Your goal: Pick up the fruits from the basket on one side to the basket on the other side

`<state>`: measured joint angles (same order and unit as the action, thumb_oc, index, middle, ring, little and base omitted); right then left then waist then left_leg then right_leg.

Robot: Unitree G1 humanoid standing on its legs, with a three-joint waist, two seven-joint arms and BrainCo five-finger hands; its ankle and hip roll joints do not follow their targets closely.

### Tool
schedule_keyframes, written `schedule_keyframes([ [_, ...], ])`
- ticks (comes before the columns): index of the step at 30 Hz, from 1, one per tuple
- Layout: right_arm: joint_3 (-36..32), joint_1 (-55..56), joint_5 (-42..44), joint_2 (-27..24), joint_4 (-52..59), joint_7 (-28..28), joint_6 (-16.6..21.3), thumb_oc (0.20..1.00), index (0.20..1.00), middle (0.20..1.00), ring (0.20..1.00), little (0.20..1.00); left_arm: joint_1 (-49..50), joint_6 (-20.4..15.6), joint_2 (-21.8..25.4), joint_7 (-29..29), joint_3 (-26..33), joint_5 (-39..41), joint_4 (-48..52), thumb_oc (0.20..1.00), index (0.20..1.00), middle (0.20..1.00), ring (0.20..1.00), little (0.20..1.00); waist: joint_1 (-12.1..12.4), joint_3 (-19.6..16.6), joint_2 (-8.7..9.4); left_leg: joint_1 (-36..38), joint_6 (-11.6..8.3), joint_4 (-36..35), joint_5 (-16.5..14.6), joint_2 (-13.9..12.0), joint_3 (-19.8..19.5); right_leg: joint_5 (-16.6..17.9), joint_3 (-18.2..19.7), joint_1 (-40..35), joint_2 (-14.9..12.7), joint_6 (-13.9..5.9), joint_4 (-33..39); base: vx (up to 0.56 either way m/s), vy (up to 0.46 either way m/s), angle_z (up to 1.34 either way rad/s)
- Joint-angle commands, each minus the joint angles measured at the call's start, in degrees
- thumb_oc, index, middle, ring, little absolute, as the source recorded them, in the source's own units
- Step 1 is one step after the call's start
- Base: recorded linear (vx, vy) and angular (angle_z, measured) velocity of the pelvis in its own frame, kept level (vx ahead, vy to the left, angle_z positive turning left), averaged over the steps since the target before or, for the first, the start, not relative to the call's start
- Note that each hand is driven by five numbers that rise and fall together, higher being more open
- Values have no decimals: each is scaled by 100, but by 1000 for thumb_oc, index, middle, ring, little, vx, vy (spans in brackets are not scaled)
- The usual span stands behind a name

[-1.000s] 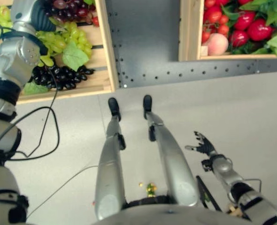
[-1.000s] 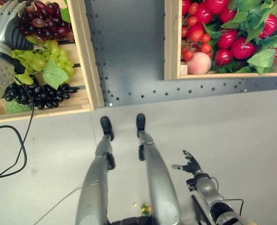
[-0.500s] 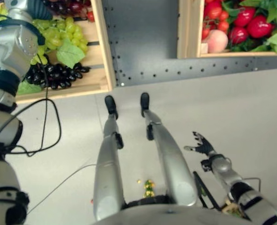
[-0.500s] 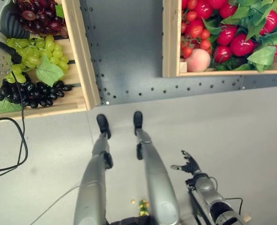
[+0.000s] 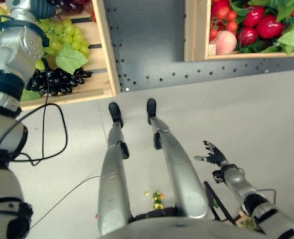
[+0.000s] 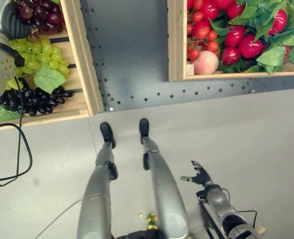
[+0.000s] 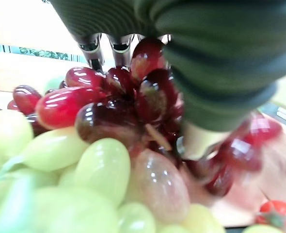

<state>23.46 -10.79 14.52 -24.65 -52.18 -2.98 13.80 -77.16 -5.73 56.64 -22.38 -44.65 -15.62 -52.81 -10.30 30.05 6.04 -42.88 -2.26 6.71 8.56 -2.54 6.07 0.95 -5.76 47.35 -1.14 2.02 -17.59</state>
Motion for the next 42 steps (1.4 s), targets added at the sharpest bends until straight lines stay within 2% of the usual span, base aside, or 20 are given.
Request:
schedule_keyframes([
  [1, 27, 171, 226, -62, -122, -35, 59, 1000, 1000, 1000, 1000, 1000, 124, 12, -33, 134, 150, -159, -134, 200, 200, 200, 200, 200, -12, -90, 240, 147, 45, 483, -645, -11, 34, 82, -43, -391, -291, -899, 439, 0, 0, 0],
  [12, 32, 181, 162, -156, 88, -76, 68, 1000, 1000, 1000, 1000, 1000, 603, 26, -188, 235, 396, -138, -187, 200, 200, 200, 200, 200, 7, -63, 311, 176, 41, 534, -650, 5, 14, 112, -71, -421, -297, -879, 406, 0, 0, 0],
  [20, -33, 163, 69, -211, 106, -118, 26, 1000, 1000, 1000, 1000, 1000, 1151, -34, -281, 399, 812, 123, 29, 200, 200, 200, 200, 200, 88, -63, 361, 334, 29, 515, -630, 18, 9, 140, -100, -575, -309, -876, 424, -27, 7, 0],
  [23, -80, 203, 34, -217, 66, -123, 0, 1000, 1000, 1000, 1000, 1000, 1515, -135, -390, 393, 1193, 459, 316, 200, 200, 200, 200, 200, 157, -60, 346, 479, 11, 472, -613, 39, -16, 133, -140, -724, -324, -862, 432, 0, 0, 0],
  [27, -228, 299, -37, -184, 35, -147, 0, 1000, 1000, 1000, 1000, 1000, 2296, -379, -621, 201, 2095, 1233, 945, 200, 200, 200, 200, 200, 277, -123, 313, 763, -1, 432, -636, 75, -36, 112, -201, -987, -371, -859, 403, 1, 0, 1],
  [31, -514, 515, -186, -155, 68, -209, -2, 1000, 1000, 1000, 1000, 1000, 3825, -737, -784, -20, 3269, 1959, 2415, 200, 200, 200, 200, 200, 501, -183, 194, 1216, -6, 323, -672, 142, -76, 43, -282, -1423, -430, -859, 388, 14, 9, 1],
  [38, -661, 704, -476, -116, -99, -177, -102, 1000, 1000, 1000, 1000, 1000, 5189, -1143, -1181, 119, 4154, 2477, 3586, 200, 200, 200, 200, 200, 719, -357, 76, 1792, 8, 264, -780, 201, -137, -85, -408, -2038, -503, -842, 418, 32, 16, 10],
  [42, -693, 786, -578, -141, -93, -129, -124, 1000, 1000, 1000, 1000, 1000, 5495, -1255, -1341, 220, 4326, 2675, 3907, 200, 200, 200, 200, 200, 755, -459, 47, 1954, 15, 263, -822, 211, -155, -117, -447, -2242, -517, -841, 466, 25, 20, 10],
])
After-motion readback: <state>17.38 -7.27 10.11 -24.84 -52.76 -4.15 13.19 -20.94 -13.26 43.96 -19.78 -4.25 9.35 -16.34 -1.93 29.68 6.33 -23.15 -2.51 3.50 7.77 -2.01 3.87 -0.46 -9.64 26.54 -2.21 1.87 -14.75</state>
